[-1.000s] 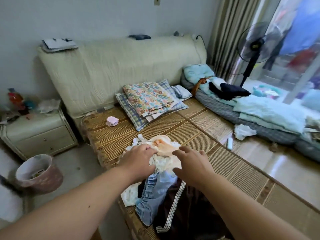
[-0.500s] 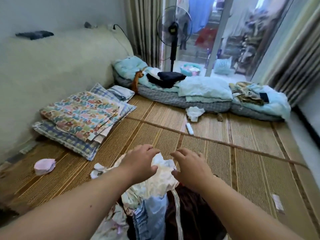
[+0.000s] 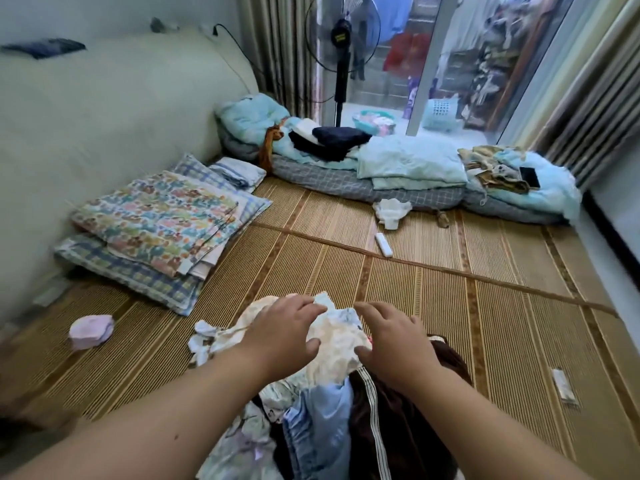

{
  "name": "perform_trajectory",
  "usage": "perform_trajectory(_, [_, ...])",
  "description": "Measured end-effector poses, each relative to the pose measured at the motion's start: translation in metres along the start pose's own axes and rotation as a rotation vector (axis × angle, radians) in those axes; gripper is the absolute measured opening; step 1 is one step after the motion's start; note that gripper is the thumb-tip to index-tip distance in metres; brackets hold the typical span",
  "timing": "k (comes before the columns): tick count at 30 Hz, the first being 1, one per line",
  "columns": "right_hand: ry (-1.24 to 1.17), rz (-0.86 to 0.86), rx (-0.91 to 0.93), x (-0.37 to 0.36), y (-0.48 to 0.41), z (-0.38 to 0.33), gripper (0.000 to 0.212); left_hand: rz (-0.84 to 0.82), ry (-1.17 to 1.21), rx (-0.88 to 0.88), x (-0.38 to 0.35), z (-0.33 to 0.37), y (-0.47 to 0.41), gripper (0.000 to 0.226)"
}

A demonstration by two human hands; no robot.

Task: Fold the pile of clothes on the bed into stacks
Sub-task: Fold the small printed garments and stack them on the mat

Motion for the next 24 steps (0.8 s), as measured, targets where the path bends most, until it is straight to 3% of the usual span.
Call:
perform_trajectory(11, [0.011,0.004,0.015,-0.02,0.003,-0.022,0.072,-0.019,0.003,0.051,-0.009,-0.021,0.009,0.06])
perform_trajectory(24, [-0.032,0.064,-0.232,-0.097,-0.043,-0.085,0.071,-0.084,-0.05,-0.127,-0.047,-0.115,-0.029,0.062])
Point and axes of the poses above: each hand's wrist, its own y-axis away from the middle knuckle, its own x-axis out of the back of the hand, z = x × y, the point moved 5 cm from there along -y, towards the middle knuckle, and after that the axes turned 4 degrees about x, right-handed, at the moved point
